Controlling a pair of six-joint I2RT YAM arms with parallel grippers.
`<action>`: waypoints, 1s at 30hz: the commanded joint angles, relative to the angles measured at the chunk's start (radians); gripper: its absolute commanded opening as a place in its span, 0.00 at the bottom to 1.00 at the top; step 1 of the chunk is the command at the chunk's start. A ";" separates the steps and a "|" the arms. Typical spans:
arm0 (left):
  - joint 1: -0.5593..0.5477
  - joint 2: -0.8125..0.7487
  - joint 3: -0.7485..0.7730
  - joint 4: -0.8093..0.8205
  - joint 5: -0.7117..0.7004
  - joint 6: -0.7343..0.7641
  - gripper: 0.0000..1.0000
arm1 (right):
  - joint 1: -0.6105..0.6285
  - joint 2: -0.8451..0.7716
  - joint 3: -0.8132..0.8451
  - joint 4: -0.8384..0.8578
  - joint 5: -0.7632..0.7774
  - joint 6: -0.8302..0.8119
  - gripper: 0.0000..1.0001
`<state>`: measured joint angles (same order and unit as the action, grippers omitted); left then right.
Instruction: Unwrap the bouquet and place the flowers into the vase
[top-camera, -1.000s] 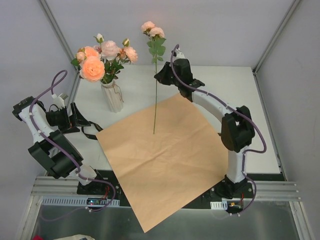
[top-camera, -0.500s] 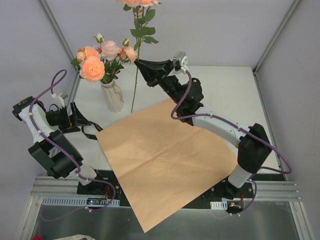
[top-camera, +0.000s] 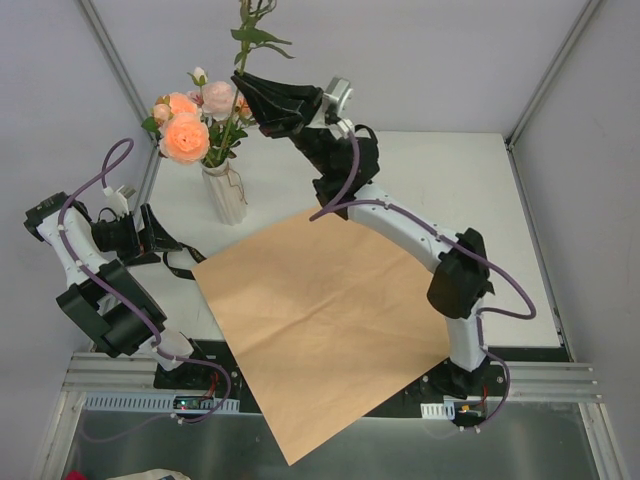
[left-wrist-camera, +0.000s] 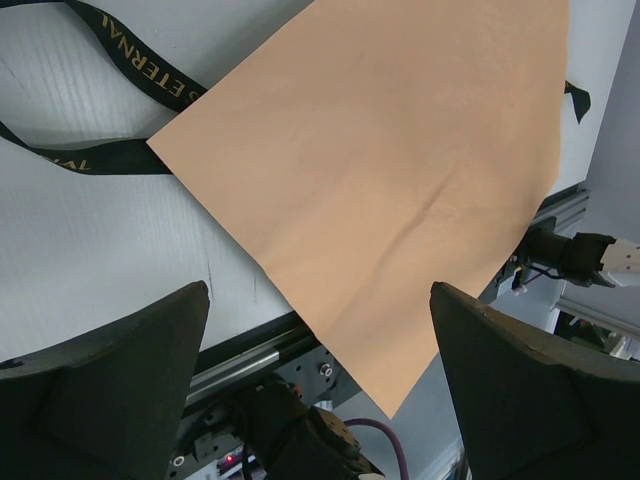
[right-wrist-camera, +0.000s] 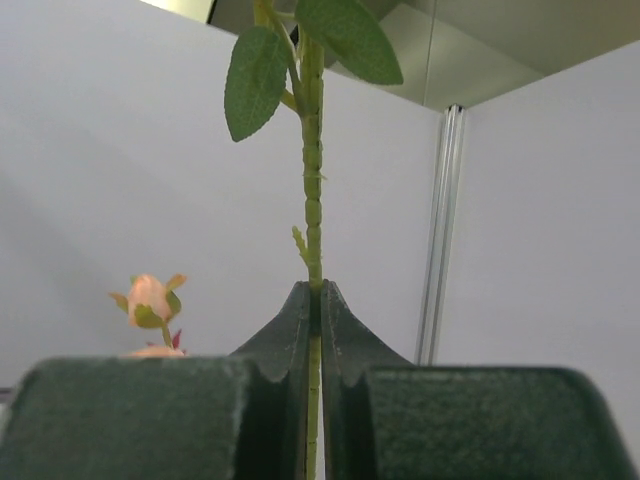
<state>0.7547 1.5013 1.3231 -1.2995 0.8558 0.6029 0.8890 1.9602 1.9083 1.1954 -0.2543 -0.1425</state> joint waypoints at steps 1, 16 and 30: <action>0.009 -0.004 0.044 -0.040 0.023 0.020 0.92 | 0.002 0.092 0.147 -0.014 -0.037 -0.008 0.01; 0.009 0.027 0.053 -0.055 0.009 0.041 0.92 | -0.030 0.302 0.356 -0.036 0.015 0.031 0.01; 0.009 0.025 0.051 -0.063 0.008 0.055 0.92 | -0.016 0.341 0.344 -0.077 0.007 -0.032 0.01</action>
<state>0.7547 1.5375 1.3529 -1.3170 0.8539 0.6193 0.8604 2.2761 2.2066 1.1011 -0.2478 -0.1356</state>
